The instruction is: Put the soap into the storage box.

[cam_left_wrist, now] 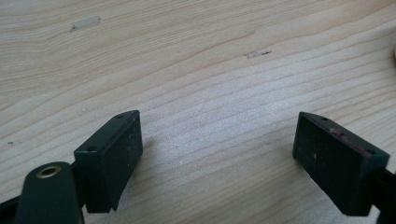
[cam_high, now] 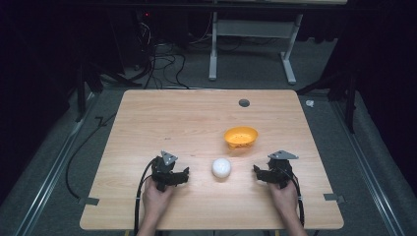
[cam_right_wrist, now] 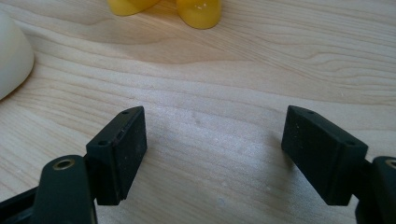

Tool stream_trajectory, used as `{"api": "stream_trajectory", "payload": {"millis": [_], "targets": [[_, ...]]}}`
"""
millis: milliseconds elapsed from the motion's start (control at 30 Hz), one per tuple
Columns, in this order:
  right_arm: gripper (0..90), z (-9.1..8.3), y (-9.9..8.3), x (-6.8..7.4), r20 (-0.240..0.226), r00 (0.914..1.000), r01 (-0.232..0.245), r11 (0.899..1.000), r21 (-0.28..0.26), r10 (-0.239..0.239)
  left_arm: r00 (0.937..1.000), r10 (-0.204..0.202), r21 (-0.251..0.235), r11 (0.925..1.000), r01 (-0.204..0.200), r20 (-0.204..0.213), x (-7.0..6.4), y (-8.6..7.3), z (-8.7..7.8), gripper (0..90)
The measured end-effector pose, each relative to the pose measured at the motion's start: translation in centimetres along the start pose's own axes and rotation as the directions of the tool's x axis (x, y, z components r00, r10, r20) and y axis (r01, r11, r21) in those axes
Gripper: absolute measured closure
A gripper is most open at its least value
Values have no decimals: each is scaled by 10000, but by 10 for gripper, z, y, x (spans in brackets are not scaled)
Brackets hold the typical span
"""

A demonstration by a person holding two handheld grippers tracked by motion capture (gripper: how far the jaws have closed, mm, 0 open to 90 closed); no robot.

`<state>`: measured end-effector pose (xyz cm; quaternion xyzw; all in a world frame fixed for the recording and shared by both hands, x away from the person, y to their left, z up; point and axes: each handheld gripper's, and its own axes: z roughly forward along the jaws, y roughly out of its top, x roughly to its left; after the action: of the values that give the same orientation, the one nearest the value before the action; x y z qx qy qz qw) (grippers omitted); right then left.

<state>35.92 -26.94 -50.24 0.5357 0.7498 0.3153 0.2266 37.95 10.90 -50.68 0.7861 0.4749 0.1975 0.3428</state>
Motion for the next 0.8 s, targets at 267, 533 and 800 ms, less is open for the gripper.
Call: {"api": "stream_trajectory", "payload": {"millis": [267,533,800], "targets": [[230,0,0,-2,-84,9999,-101,9999,-20,101,10000,0,-16,10000,0,-4,0,0,0,162],[195,-2,0,-4,-473,9980,-430,9990,-116,424,10000,3,-14,10000,-3,-5,0,0,0,162],[197,-10,0,-4,-715,9962,-528,9978,-411,498,10000,3,0,10000,-3,-3,0,0,0,162]]}}
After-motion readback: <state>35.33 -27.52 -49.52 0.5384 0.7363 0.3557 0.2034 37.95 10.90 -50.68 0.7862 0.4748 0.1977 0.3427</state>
